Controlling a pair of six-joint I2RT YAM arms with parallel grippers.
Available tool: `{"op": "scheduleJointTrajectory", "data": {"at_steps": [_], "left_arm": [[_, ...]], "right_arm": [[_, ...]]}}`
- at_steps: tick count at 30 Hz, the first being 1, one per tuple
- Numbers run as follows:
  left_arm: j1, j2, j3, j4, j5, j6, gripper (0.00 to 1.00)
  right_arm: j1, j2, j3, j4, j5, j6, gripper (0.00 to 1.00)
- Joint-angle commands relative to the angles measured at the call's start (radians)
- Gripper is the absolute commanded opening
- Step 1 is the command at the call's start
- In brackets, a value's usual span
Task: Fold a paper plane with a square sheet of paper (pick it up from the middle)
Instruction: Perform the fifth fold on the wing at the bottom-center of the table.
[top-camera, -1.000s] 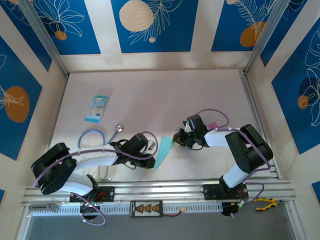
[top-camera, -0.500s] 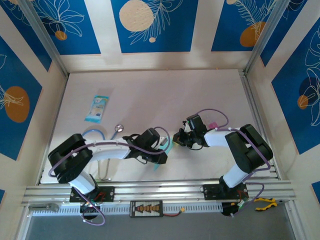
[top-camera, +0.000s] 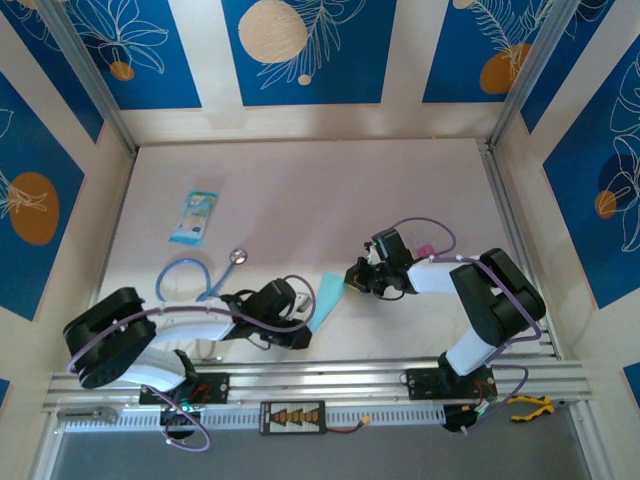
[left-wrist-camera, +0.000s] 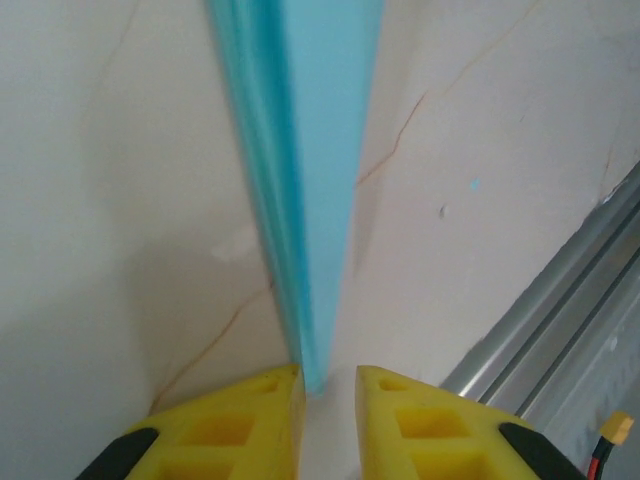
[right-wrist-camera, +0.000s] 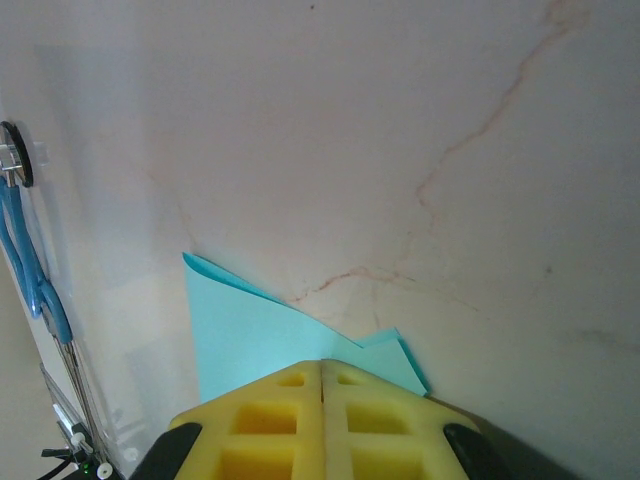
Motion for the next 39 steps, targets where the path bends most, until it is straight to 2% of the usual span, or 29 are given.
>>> {"op": "scheduleJointTrajectory", "data": {"at_steps": [1,6,10,13,17,24,39], "left_arm": [[-0.013,-0.083,-0.039,-0.110,-0.028,-0.022,0.21],[-0.004,-0.205,0.012,-0.197,-0.154,0.013,0.20],[0.067,-0.213,0.071,-0.233,-0.207,0.037,0.22],[0.152,-0.172,0.104,-0.188,-0.162,0.044,0.24],[0.212,-0.047,0.162,-0.116,-0.064,0.052,0.28],[0.219,0.151,0.232,-0.013,0.063,0.044,0.29],[0.214,0.240,0.233,0.002,0.133,0.053,0.30]], "right_arm": [[0.003,0.045,-0.024,-0.136,0.101,-0.016,0.00],[0.019,0.010,0.009,-0.102,0.034,-0.060,0.02],[0.049,-0.094,0.049,-0.160,0.060,-0.096,0.07],[0.057,-0.195,0.039,-0.207,0.114,-0.087,0.14],[0.062,-0.293,-0.034,-0.203,0.130,-0.024,0.20],[0.087,-0.366,-0.146,-0.166,0.100,0.062,0.23],[0.145,-0.306,-0.133,-0.141,0.098,0.097,0.24]]}}
